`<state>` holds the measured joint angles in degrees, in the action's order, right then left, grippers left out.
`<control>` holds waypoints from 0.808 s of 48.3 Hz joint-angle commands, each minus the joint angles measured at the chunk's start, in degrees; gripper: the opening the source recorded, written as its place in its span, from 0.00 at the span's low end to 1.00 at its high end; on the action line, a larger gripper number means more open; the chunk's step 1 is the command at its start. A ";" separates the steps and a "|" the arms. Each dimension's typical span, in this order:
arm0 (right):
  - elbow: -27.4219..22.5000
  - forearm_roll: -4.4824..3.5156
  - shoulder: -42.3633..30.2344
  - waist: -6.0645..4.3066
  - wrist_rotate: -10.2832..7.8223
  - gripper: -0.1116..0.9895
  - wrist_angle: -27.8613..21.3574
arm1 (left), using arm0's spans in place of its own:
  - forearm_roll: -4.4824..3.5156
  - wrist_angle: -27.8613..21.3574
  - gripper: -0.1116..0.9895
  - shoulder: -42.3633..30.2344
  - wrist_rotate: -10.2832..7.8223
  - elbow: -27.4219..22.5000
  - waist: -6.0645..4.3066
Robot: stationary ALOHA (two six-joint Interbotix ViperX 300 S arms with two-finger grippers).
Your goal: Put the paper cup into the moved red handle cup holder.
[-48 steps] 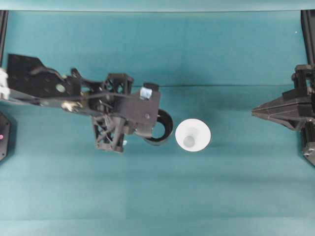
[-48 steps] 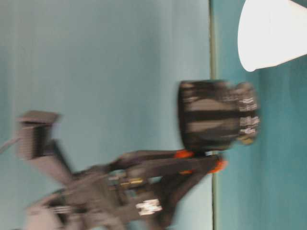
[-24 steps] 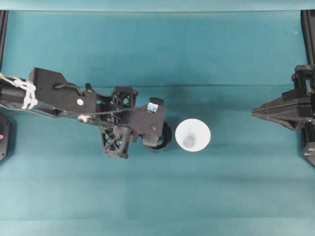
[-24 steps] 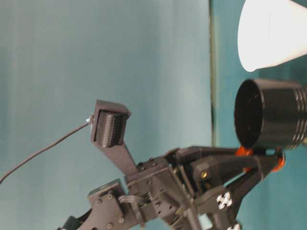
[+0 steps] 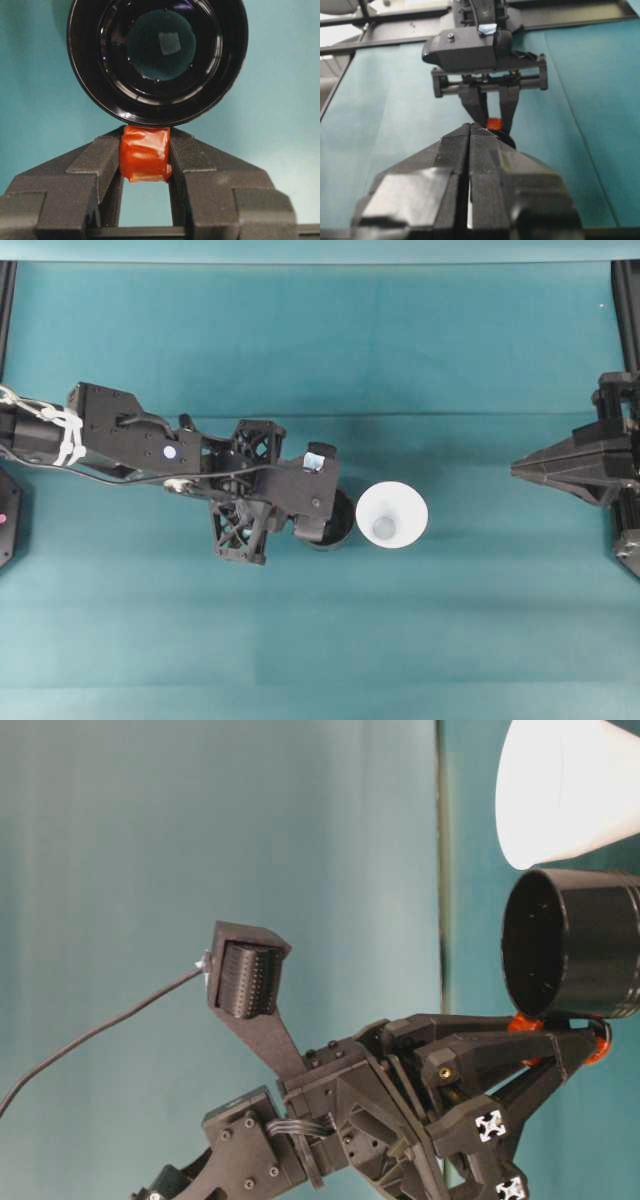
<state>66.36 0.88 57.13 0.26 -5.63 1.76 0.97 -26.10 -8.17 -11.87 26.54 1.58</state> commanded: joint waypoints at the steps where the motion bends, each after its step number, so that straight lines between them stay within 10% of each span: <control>1: -0.88 0.18 -0.44 0.00 -0.53 0.00 0.35 | 0.18 0.35 0.35 0.09 0.00 -0.18 -0.18; 39: -0.79 0.18 -0.35 0.09 -0.53 0.00 0.26 | 0.18 1.14 0.35 -0.88 0.09 0.70 -0.18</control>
<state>66.45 0.97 57.13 0.26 -5.63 1.76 1.05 -25.31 -8.96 -11.87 27.25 1.58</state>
